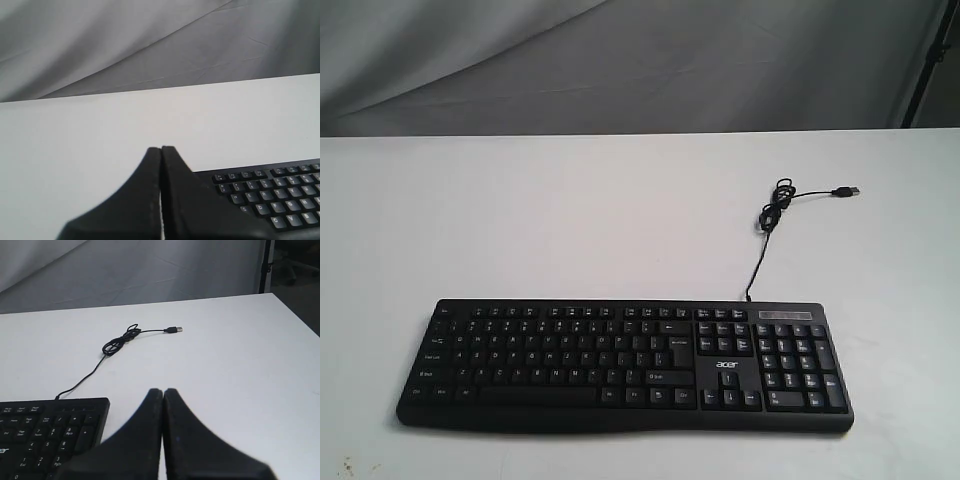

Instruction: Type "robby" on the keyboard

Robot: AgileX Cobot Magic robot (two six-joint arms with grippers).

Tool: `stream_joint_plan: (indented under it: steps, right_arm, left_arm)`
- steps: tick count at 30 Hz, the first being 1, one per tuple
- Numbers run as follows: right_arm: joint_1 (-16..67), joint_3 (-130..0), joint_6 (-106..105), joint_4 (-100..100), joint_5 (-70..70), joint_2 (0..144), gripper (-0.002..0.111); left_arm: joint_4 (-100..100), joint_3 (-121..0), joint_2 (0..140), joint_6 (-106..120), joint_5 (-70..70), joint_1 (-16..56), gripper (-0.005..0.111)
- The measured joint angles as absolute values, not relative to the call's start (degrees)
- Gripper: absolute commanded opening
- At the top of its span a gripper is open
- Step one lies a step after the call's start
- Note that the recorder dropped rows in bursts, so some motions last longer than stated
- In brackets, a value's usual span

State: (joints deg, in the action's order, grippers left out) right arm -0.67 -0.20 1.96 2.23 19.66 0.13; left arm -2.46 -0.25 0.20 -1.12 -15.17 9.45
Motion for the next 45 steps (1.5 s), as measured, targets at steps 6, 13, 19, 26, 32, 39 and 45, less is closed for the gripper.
stream_joint_plan:
  steps: [6, 13, 19, 26, 32, 39, 45]
  right_arm:
    - [-0.67, -0.2, 1.96, 2.23, 19.66, 0.13, 0.0]
    - [-0.67, -0.2, 1.96, 2.23, 19.66, 0.13, 0.0]
    - [-0.67, -0.2, 1.82, 2.23, 18.45, 0.13, 0.0]
    - [-0.67, -0.2, 1.7, 2.45, 3.77, 0.13, 0.0]
    - [-0.67, -0.2, 1.59, 2.45, -3.35, 0.13, 0.0]
    - [-0.67, -0.2, 17.29, 9.8, -18.58, 0.13, 0.0]
    - [-0.67, -10.27, 33.65, -1.39, -19.09, 4.02, 0.0]
  left_arm:
    - [-2.46, -0.25, 0.2, -1.12, -15.17, 9.45, 0.0]
    - [-2.46, -0.25, 0.2, -1.12, -15.17, 9.45, 0.0]
    - [-2.46, -0.25, 0.2, -1.12, -15.17, 9.45, 0.0]
    - [-2.46, -0.25, 0.2, -1.12, -15.17, 9.45, 0.0]
    - [-2.46, -0.25, 0.2, -1.12, -15.17, 9.45, 0.0]
    - [-2.46, -0.25, 0.2, -1.12, -15.17, 9.45, 0.0]
    - [-2.46, -0.25, 0.2, -1.12, -15.17, 9.45, 0.0]
